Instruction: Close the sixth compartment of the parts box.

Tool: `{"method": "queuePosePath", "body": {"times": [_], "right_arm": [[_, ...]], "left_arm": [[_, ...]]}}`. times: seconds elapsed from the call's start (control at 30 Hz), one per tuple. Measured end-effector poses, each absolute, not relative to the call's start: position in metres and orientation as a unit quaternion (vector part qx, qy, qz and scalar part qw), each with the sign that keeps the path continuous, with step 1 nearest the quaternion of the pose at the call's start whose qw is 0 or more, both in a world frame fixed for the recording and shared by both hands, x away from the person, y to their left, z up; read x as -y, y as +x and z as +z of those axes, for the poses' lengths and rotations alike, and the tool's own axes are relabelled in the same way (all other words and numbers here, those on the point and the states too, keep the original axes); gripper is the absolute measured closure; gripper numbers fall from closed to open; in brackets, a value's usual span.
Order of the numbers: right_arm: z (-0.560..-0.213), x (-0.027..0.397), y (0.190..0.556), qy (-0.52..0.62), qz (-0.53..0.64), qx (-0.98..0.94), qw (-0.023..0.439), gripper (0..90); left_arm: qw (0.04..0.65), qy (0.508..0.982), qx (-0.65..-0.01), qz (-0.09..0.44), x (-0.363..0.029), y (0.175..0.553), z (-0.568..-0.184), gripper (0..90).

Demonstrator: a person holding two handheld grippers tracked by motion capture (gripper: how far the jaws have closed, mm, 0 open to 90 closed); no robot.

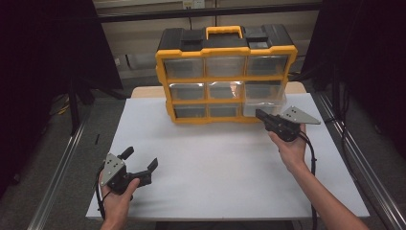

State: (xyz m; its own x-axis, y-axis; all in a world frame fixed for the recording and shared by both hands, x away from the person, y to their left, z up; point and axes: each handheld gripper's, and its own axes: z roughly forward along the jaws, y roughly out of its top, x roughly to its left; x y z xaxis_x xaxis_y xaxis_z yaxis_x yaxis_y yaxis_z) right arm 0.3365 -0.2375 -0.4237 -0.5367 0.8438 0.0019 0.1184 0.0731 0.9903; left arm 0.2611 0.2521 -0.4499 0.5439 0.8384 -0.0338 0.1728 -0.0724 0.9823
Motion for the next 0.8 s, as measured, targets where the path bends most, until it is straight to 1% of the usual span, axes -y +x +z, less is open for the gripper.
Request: {"method": "queuePosePath", "body": {"times": [0.23,0.37,0.47,0.63,0.67,0.73,0.77,0.8], "right_arm": [[-0.4238,0.2369,0.3379,0.361,0.577,-0.661,0.317,90.0],[-0.4241,0.2359,0.3381,0.359,0.571,-0.660,0.330,90.0],[-0.4242,0.2365,0.3392,0.359,0.576,-0.659,0.324,90.0],[-0.4237,0.2356,0.3395,0.359,0.574,-0.658,0.329,90.0],[-0.4235,0.2353,0.3397,0.360,0.574,-0.658,0.328,90.0],[-0.4234,0.2352,0.3398,0.360,0.575,-0.658,0.328,90.0],[-0.4233,0.2350,0.3397,0.359,0.574,-0.658,0.330,90.0],[-0.4231,0.2349,0.3397,0.360,0.573,-0.658,0.330,90.0]], "left_arm": [[0.566,0.671,-0.379,0.294,-0.2523,0.2609,-0.4499,2.9],[0.567,0.672,-0.377,0.293,-0.2523,0.2611,-0.4499,2.9],[0.565,0.670,-0.379,0.295,-0.2519,0.2608,-0.4500,2.9],[0.568,0.671,-0.379,0.288,-0.2514,0.2609,-0.4503,2.9],[0.564,0.671,-0.379,0.296,-0.2521,0.2610,-0.4501,2.9],[0.567,0.672,-0.379,0.288,-0.2514,0.2609,-0.4503,2.9],[0.562,0.671,-0.381,0.297,-0.2523,0.2609,-0.4501,2.9],[0.564,0.671,-0.381,0.295,-0.2523,0.2609,-0.4500,2.9]]}}
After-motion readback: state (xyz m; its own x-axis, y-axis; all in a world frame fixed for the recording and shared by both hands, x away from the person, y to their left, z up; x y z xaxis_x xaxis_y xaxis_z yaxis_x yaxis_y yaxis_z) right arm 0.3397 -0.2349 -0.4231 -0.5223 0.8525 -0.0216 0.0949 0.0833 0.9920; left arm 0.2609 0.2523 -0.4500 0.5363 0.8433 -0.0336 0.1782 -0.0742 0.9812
